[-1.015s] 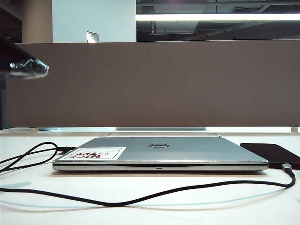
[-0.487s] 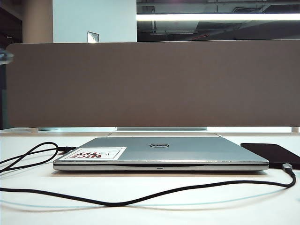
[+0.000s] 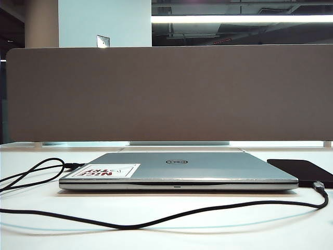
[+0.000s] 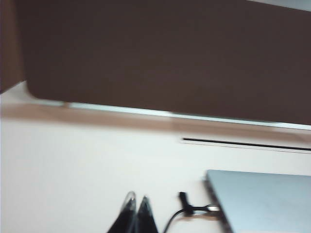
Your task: Pick up the charging cable and the phone, plug the charging cable into the charging port on the phone, and finally place them back on the table.
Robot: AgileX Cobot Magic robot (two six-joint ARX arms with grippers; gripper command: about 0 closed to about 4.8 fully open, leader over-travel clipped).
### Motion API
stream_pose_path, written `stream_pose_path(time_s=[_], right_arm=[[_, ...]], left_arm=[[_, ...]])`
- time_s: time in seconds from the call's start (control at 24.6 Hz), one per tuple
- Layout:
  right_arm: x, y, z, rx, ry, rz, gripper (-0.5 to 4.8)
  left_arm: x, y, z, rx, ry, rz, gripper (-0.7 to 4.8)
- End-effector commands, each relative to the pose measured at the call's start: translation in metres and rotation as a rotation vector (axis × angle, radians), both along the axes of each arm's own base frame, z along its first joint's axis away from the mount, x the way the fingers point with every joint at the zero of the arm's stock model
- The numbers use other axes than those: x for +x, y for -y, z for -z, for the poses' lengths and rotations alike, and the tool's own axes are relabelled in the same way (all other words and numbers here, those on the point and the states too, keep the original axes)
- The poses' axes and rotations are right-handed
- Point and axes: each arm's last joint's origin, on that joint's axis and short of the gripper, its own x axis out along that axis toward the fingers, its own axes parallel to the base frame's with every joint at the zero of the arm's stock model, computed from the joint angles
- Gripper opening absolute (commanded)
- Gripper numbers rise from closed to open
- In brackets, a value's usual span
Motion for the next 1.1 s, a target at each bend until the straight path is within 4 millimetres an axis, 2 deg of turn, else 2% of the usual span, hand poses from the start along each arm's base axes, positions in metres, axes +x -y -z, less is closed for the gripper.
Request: stream_pose_path(time_s=[0.04,0.24,1.1], right_arm=[[-0.0002,0.0,-0.0034,0.005,0.022,-0.001,0.22],[-0.0004,0.0,-0.0033,0.005,0.022,-0.001,0.22],[-0.0004,0.0,-0.0033,0.005,0.021,-0.001,0.22]], left_arm=[[0.0027,-0.0008,0.011,0.017,-0.029,-0.009,-0.06],[0.0036,-0.0008,0.0151,0.116,-0.027,-0.015,-0.05],[0.0036,-0.0008,0.0151,0.118,-0.027,-0.015,-0.05]])
